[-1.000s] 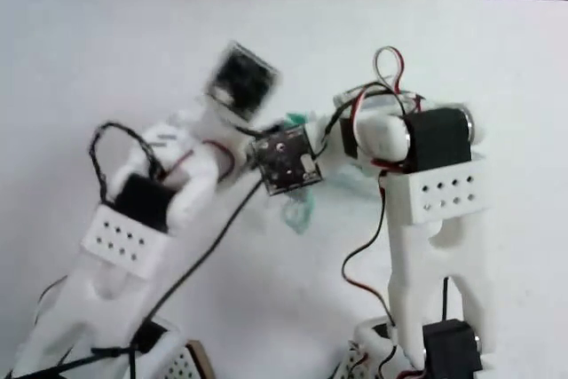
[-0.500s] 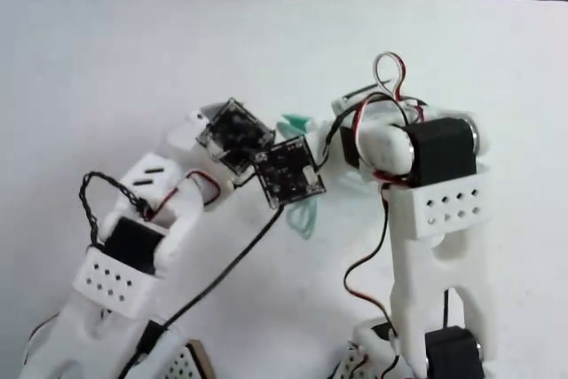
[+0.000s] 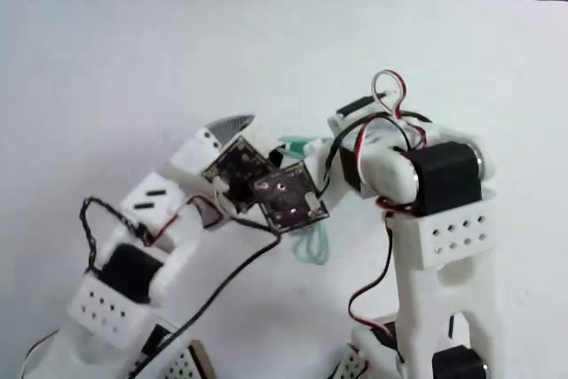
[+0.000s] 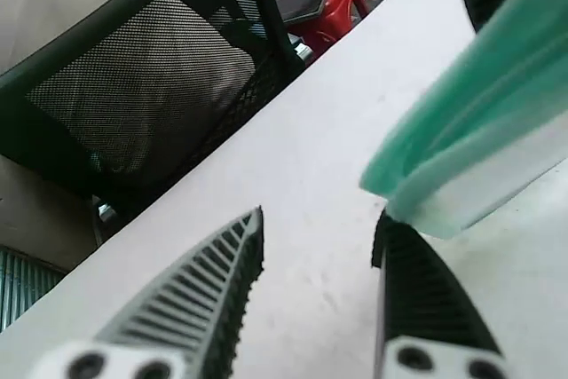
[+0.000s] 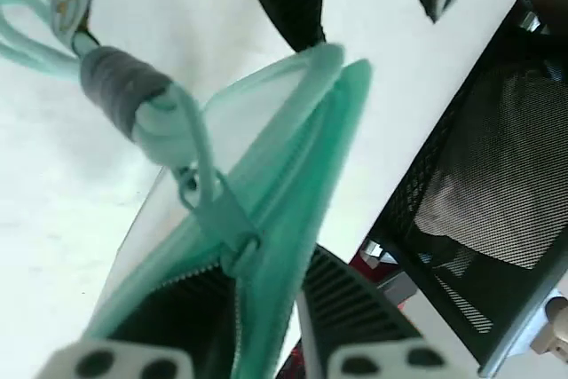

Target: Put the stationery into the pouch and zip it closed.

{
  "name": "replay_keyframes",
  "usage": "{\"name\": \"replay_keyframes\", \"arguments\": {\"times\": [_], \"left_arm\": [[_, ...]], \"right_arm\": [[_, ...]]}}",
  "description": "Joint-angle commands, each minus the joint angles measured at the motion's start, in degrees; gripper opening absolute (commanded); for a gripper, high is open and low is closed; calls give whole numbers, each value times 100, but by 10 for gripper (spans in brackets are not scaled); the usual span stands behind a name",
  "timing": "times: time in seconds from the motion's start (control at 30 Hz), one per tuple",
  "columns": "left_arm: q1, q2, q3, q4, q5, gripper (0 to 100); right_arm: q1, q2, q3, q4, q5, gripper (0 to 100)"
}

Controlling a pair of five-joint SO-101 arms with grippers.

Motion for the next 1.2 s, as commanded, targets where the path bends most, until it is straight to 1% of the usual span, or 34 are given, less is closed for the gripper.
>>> {"name": "replay_keyframes", "arguments": {"times": [0.0, 0.07, 0.17, 0.33, 0.43, 0.5, 0.53, 0.63, 0.7, 0.8, 1.0, 1.07, 1.17], "left_arm": [[-374, -1112, 132, -9, -53, 217], [-681, -1596, 334, 114, -53, 217], [-927, -2299, 580, 607, -35, 216], [-1437, -3618, 668, 1662, -9, 215], [-1622, -3530, 563, 2048, 0, 215], [-1710, -3486, 633, 2119, 18, 215], [-1710, -3503, 686, 2119, 141, 215], [-1657, -3521, 686, 2101, 782, 217], [-1578, -3521, 580, 1987, 1064, 218], [-1288, -3521, 369, 1987, 1108, 218], [-277, -3530, 255, 1934, 1073, 218], [-119, -3530, 167, 1952, 1073, 218], [-119, -3530, -26, 1943, 941, 218]], "right_arm": [[251, -110, -70, -338, 79, 19], [242, -136, -79, -338, 79, 19], [145, -163, -88, -444, -26, 19], [13, -145, -88, -857, -668, 19], [-75, -171, -114, -971, -870, 19], [-180, -136, -343, -963, -1116, 19], [-233, -119, -484, -954, -1231, 19], [-462, -119, -800, -857, -1398, 19], [-690, -119, -958, -629, -1389, 19], [-1015, -110, -1081, -462, -1380, 19], [-1552, -171, -1081, -400, -1407, 19], [-1719, -189, -1090, -180, -1380, 19], [-1938, -418, -1090, 4, -1257, 19]]}}
